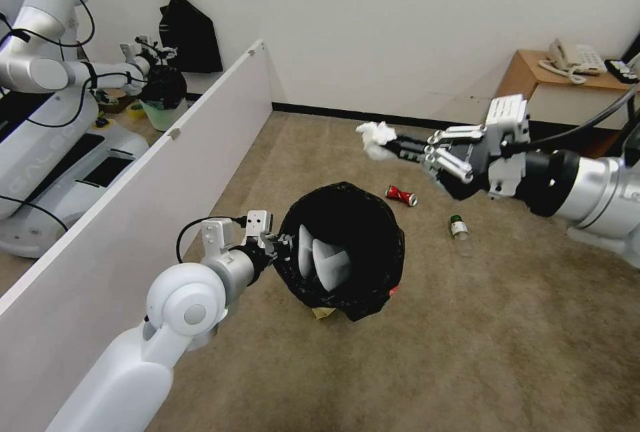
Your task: Pick up the trash bin and place the garbage on the floor into it.
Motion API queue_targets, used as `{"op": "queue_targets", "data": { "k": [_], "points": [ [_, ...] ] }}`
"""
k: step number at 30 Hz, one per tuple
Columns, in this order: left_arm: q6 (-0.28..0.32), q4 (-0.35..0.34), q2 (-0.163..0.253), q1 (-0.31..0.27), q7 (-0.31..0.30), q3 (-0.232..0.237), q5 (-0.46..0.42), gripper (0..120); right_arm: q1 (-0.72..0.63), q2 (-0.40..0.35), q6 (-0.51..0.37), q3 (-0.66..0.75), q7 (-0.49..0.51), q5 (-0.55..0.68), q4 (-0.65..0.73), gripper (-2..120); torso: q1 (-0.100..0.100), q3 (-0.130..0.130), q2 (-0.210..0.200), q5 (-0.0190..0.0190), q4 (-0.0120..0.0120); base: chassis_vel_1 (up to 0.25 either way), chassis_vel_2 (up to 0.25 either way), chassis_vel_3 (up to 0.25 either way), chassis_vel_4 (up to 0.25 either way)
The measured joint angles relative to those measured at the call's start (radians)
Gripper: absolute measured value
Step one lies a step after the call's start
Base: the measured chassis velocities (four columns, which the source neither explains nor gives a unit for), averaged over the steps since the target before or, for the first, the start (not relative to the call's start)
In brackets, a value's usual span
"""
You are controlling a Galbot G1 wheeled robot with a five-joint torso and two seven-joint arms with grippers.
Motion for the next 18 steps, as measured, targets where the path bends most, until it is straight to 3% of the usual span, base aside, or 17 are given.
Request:
{"op": "queue_targets", "data": {
  "k": [18],
  "points": [
    [0.0, 0.004, -0.047, 0.008, 0.005, 0.02, 0.049, 0, 0.036, 0.064, -0.003, -0.154, -0.025, -0.099, 0.005, 0, 0.0, 0.0, 0.0, 0.0001, 0.0, 0.0, 0.0, 0.0, 0.0]
  ]
}}
